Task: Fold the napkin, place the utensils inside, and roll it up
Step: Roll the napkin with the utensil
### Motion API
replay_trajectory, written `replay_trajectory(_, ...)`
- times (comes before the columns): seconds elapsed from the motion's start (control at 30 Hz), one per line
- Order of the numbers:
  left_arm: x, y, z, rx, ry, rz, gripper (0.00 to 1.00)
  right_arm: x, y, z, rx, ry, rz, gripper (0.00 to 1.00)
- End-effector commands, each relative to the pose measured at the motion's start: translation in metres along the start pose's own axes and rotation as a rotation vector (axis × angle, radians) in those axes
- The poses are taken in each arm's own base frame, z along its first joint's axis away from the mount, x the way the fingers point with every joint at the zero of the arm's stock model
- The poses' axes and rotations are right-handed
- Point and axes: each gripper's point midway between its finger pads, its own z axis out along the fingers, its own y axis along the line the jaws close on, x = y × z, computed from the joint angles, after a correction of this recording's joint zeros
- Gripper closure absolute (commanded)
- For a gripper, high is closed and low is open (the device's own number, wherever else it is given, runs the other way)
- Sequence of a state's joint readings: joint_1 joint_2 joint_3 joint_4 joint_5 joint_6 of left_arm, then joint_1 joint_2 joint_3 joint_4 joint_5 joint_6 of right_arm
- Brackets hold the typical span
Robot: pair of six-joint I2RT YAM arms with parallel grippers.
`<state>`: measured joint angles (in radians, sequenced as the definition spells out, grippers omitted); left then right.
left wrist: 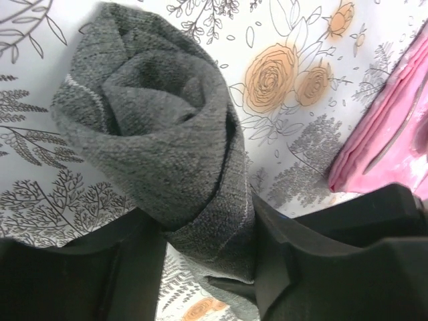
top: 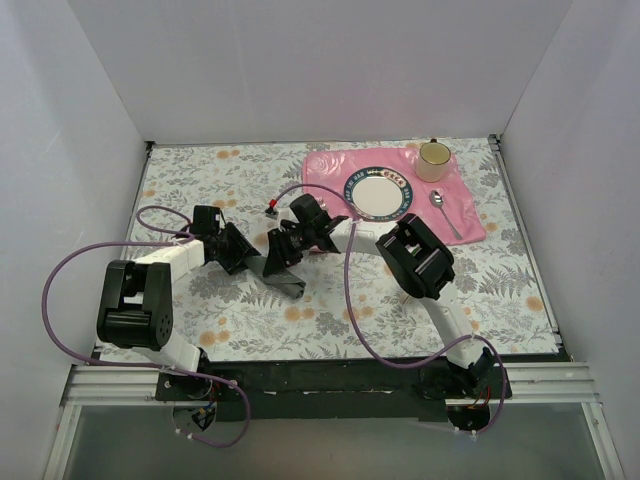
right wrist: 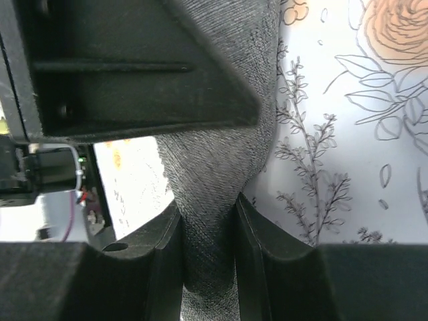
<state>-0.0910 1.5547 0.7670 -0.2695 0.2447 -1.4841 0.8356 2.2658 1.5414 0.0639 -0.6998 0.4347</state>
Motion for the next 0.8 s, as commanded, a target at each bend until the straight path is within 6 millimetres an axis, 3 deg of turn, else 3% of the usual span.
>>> replay_trajectory(0.0,0.012,0.032,0.008,-0.11,0.006,0.024,0.58,-0.005,0.014,0.002,-0.126,-0.001,0.031,0.67)
replay_trajectory(0.13,0.013,0.035,0.006,-0.113,0.003,0.032,0.67,-0.01,0.007,-0.001,-0.053,0.003,0.007,0.55)
replay_trajectory(0.17,0.014,0.036,0.007,-0.115,0.003,0.033,0.67,-0.002,-0.003,-0.002,0.031,0.031,0.02,0.49)
replay_trajectory(0.37,0.016,0.035,0.007,-0.11,0.013,0.035,0.69,-0.023,-0.007,-0.022,0.333,0.007,-0.19,0.27)
replay_trajectory(0.57,0.017,0.035,0.007,-0.108,0.02,0.036,0.7,-0.029,-0.004,-0.03,0.641,0.026,-0.396,0.18)
replay_trajectory(0.77,0.019,0.037,0.007,-0.112,0.029,0.034,0.7,-0.027,0.014,-0.02,0.77,0.008,-0.547,0.14)
